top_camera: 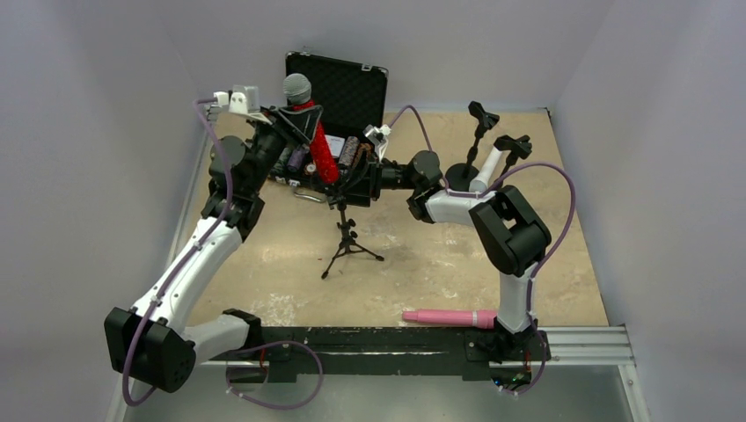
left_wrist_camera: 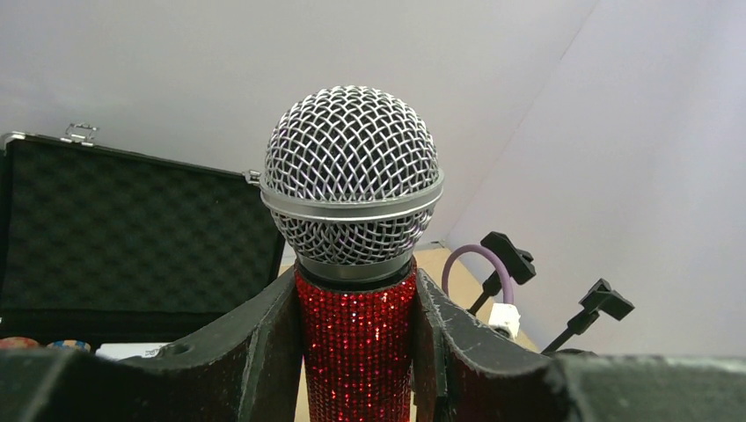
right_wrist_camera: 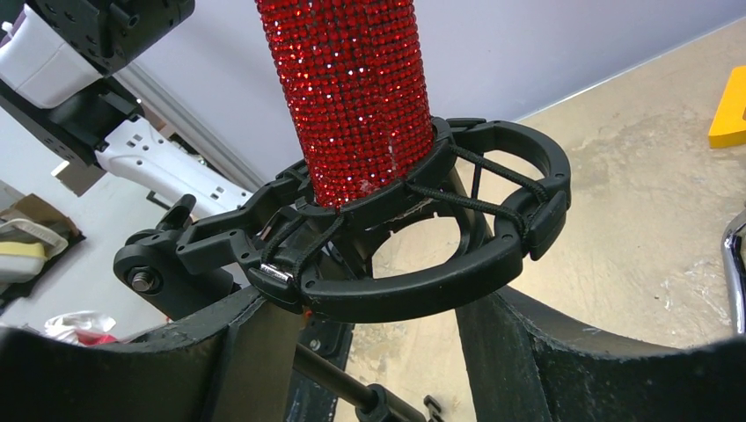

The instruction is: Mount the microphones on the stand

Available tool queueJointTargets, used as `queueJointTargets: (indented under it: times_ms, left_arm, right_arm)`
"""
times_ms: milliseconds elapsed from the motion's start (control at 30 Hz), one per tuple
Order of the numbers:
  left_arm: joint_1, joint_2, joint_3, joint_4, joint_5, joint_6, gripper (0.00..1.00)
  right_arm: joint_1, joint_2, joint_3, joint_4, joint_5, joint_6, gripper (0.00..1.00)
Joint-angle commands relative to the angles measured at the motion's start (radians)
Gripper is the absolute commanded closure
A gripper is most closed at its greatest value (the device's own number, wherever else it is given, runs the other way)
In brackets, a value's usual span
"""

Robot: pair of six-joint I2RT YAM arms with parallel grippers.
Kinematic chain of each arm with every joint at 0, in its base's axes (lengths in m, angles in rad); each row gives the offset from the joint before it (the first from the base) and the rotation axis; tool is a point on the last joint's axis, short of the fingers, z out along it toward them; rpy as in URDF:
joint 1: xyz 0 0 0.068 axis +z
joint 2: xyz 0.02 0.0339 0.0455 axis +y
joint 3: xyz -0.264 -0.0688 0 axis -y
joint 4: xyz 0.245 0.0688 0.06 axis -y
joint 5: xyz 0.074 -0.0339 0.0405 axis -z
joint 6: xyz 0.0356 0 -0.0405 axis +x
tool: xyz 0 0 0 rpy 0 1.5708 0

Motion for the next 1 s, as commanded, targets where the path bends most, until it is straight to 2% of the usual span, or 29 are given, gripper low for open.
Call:
queueJointTargets:
  times_ms: [0,133,367,533,833,967]
  left_arm:
    - [-0.082,0.086,-0.031,-0.42,0.124,0.14,1.0]
    - [-0.121,0.1,0.009,-0.517,0.074,0.244,1.0]
    - [-0.124,0.096,-0.011,-0.524,0.11,0.287,1.0]
    - [-0.124,0.092,-0.069,-0.463,0.138,0.232,1.0]
    - [-0.107,0.027,-0.229,-0.226,0.104,0.025,1.0]
    - [-0.112,0.033,-0.242,-0.227,0.084,0.054,1.0]
  right_arm:
    - [0.003,-0.021,0.078,0.119,0.082,0.009,0.35]
    - [0.002,-0.021,0.076,0.113,0.08,0.008,0.35]
    - [0.0,-0.027,0.074,0.106,0.074,0.004,0.34]
    - [-0.012,-0.034,0.066,0.105,0.072,0.001,0.33]
    - [-0.029,-0.057,0.051,0.092,0.067,-0.013,0.32]
    - [-0.03,-0.057,0.056,0.089,0.062,-0.014,0.32]
